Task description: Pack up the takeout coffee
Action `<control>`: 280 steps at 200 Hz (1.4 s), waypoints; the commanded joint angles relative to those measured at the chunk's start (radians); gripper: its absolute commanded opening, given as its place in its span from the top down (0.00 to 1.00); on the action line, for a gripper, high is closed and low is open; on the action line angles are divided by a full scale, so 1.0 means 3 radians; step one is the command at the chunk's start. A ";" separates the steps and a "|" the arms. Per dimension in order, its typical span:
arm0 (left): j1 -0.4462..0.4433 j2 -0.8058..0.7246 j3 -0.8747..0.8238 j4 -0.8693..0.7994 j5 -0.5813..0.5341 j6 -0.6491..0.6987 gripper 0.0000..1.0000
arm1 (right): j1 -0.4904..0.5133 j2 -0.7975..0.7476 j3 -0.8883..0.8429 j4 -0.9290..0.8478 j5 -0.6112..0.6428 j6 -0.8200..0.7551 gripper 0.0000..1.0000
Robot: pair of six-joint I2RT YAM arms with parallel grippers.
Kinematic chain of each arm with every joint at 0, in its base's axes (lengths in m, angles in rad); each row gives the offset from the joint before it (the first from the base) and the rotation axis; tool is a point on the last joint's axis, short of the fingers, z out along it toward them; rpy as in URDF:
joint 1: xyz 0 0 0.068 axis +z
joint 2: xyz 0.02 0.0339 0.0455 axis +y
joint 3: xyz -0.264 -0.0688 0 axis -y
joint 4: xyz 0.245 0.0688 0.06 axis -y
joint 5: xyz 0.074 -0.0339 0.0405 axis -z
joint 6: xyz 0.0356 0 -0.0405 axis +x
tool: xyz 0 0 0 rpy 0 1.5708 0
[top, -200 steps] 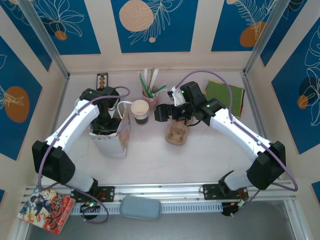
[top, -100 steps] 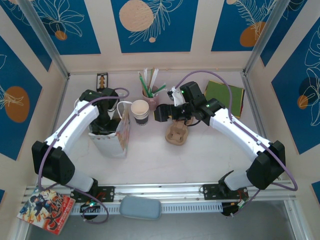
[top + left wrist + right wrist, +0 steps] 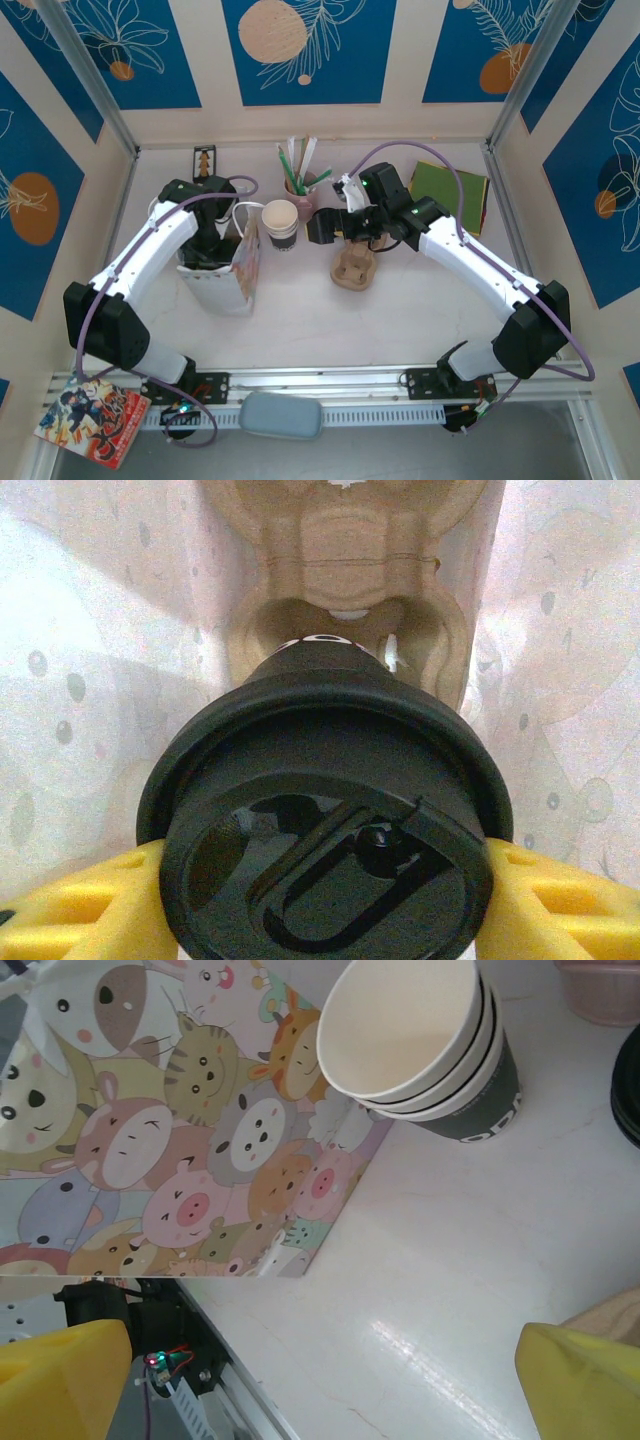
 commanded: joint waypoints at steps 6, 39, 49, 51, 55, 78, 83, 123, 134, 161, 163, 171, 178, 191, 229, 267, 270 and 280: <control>0.0054 -0.0060 -0.0044 -0.0051 0.0080 0.0076 0.41 | 0.0023 -0.0014 -0.0003 0.0100 -0.0241 -0.0028 0.01; 0.0062 -0.0061 -0.0052 -0.0046 0.0080 0.0081 0.41 | 0.0033 -0.0012 0.0003 0.0102 -0.0250 -0.0034 0.01; 0.0064 -0.0061 -0.0052 -0.0046 0.0082 0.0084 0.41 | 0.0034 -0.0012 0.0002 0.0100 -0.0253 -0.0034 0.01; 0.0064 -0.0061 -0.0052 -0.0046 0.0081 0.0084 0.41 | 0.0033 -0.0013 0.0002 0.0100 -0.0251 -0.0034 0.01; 0.0062 -0.0061 -0.0056 -0.0041 0.0086 0.0086 0.41 | 0.0035 -0.0015 0.0001 0.0100 -0.0246 -0.0034 0.01; 0.0062 -0.0056 -0.0061 -0.0030 0.0096 0.0099 0.41 | 0.0035 -0.0007 0.0004 0.0101 -0.0231 -0.0027 0.01; 0.0064 -0.0056 -0.0062 -0.0026 0.0101 0.0102 0.41 | 0.0034 -0.0009 0.0003 0.0098 -0.0230 -0.0025 0.01; 0.0071 -0.0051 -0.0090 0.0003 0.0121 0.0122 0.41 | 0.0033 0.0004 0.0006 0.0084 -0.0210 -0.0024 0.01; 0.0071 -0.0049 -0.0095 0.0010 0.0121 0.0123 0.41 | 0.0033 0.0001 0.0011 0.0083 -0.0205 -0.0024 0.01; 0.0077 -0.0033 -0.0103 0.0028 0.0126 0.0135 0.41 | 0.0034 0.0005 0.0015 0.0078 -0.0199 -0.0022 0.01; 0.0075 -0.0031 -0.0103 0.0030 0.0126 0.0137 0.41 | 0.0033 0.0010 0.0018 0.0078 -0.0199 -0.0024 0.01; 0.0076 -0.0032 -0.0103 0.0031 0.0126 0.0142 0.41 | 0.0034 0.0010 0.0019 0.0075 -0.0194 -0.0023 0.01; 0.0079 -0.0025 -0.0103 0.0035 0.0125 0.0147 0.41 | 0.0031 0.0013 0.0016 0.0067 -0.0191 -0.0026 0.01; 0.0086 -0.0021 -0.0103 0.0045 0.0119 0.0148 0.41 | 0.0033 0.0018 0.0024 0.0062 -0.0189 -0.0027 0.01; 0.0098 0.0000 -0.0140 0.0087 0.0133 0.0157 0.41 | 0.0033 0.0020 0.0042 0.0052 -0.0184 -0.0034 0.01; 0.0095 -0.0019 -0.0118 0.0079 0.0143 0.0162 0.41 | 0.0030 0.0017 0.0042 0.0037 -0.0175 -0.0040 0.01; 0.0096 -0.0017 -0.0118 0.0077 0.0142 0.0162 0.41 | 0.0028 0.0016 0.0044 0.0036 -0.0173 -0.0040 0.01; 0.0096 -0.0032 -0.0113 0.0073 0.0137 0.0157 0.41 | 0.0029 0.0018 0.0040 0.0038 -0.0175 -0.0040 0.01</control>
